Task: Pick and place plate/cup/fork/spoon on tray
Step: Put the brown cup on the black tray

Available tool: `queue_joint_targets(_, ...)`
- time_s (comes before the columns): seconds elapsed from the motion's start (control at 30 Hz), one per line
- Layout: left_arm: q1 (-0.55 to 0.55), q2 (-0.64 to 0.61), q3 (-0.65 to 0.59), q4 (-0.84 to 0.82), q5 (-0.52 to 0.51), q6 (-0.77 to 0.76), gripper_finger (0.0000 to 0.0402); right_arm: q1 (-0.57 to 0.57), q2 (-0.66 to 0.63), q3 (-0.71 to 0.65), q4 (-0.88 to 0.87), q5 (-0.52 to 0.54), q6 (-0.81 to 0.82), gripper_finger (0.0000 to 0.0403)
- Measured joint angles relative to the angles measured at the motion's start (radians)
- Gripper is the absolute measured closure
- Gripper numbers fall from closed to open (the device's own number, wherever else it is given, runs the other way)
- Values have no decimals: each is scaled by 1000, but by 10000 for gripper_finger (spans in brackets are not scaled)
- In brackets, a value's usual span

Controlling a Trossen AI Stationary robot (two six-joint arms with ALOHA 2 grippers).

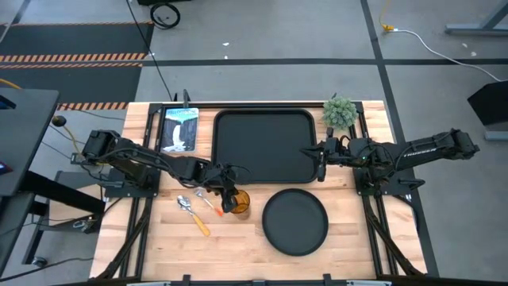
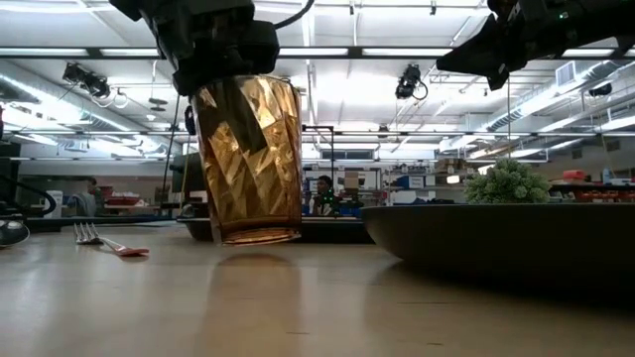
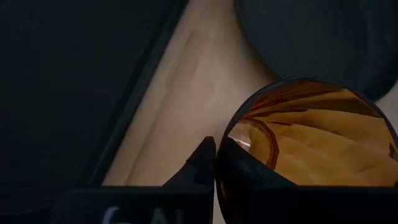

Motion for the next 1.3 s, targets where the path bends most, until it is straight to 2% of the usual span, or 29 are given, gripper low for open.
queue_joint_targets(0.27, 51, 7, 116, -77, 11, 77, 388, 0, 0, 0, 11, 0, 0, 386)
queue_joint_targets(0.5, 177, 90, 290, -178, 31, 218, 388, 0, 0, 0, 22, 0, 0, 386)
queue_joint_targets(0.9, 444, 438, 709, -218, 148, 479, 386, 0, 0, 0, -8, 16, 12, 387)
queue_joint_targets(1.03, 513, 568, 878, -253, 156, 538, 386, 0, -23, 0, -77, 84, 40, 390)
queue_joint_targets(1.3, 605, 781, 1160, -286, 158, 609, 385, -10, -113, 0, -137, 90, 28, 394)
